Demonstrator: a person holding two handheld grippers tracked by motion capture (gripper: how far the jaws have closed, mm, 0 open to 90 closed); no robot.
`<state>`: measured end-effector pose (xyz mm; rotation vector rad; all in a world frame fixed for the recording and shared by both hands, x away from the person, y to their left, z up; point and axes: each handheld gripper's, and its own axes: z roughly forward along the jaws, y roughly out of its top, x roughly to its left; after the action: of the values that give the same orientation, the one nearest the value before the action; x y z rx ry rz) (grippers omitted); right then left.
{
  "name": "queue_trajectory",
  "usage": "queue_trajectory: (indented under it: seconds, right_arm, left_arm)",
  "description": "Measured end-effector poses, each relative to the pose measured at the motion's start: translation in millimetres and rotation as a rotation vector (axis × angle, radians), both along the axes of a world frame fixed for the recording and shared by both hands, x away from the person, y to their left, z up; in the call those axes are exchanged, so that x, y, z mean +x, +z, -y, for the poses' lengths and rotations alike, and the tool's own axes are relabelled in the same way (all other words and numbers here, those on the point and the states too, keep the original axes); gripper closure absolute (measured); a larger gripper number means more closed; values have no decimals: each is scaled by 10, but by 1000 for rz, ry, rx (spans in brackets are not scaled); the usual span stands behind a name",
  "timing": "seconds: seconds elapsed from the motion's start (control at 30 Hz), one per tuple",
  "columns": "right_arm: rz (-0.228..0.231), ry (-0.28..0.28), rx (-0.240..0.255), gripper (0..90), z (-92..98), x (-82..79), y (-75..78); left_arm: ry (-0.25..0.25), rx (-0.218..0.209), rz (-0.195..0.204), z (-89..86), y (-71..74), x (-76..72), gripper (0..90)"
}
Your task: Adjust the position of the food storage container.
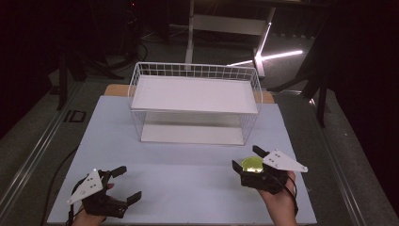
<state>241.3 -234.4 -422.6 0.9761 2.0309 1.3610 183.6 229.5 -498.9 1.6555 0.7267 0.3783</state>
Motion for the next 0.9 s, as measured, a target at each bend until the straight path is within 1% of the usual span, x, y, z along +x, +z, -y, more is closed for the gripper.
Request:
queue_trajectory:
  seconds: [0.13, 0.17, 0.2, 0.27, 0.3, 0.37, 0.47, 0.53, 0.6, 0.7, 0.73, 0.77, 0.83, 0.87, 0.9]
  right_arm:
    - [7, -32, 0, 165, 120, 62, 30]
    - [4, -39, -1, 183, 154, 75, 34]
    - [9, -54, -3, 185, 187, 87, 33]
    - [-2, -69, -3, 189, 260, 117, 25]
    - [-2, -69, -3, 189, 260, 117, 25]
    - [-10, -100, -14, 254, 360, 141, 2]
    - [-24, -138, -13, 370, 459, 140, -20]
    - [-21, -163, -15, 396, 518, 130, -41]
    - [-22, -182, -28, 436, 585, 123, -81]
    - [-40, -205, -51, 472, 668, 126, -159]
    - [-48, -216, -54, 498, 699, 124, -192]
    - [-65, -221, -55, 510, 733, 124, -225]
    - [-79, -235, -56, 545, 796, 116, -297]
    - [-92, -241, -61, 554, 822, 114, -334]
    - [-92, -241, -61, 554, 822, 114, -334]
  left_arm:
    - [3, -2, -7, -7, -9, 10, 10]
    - [2, -8, -10, -10, -13, 15, 10]
    - [3, -6, -10, -13, -11, 15, 10]
    - [3, -9, -9, -13, -8, 12, 10]
    - [3, -9, -9, -13, -8, 12, 10]
    - [3, -7, -7, -12, -7, 9, 10]
    - [1, -4, -11, -7, -17, 17, 10]
    - [1, -5, -12, -6, -21, 20, 10]
    - [1, -4, -14, -7, -24, 24, 10]
    - [2, -4, -14, -2, -27, 25, 10]
    - [1, -3, -14, -2, -27, 25, 10]
    - [-1, -1, -14, -2, -27, 24, 10]
    - [-1, 0, -13, 2, -29, 25, 10]
    - [-2, 1, -15, 2, -30, 26, 10]
    - [-2, 1, -15, 2, -30, 26, 10]
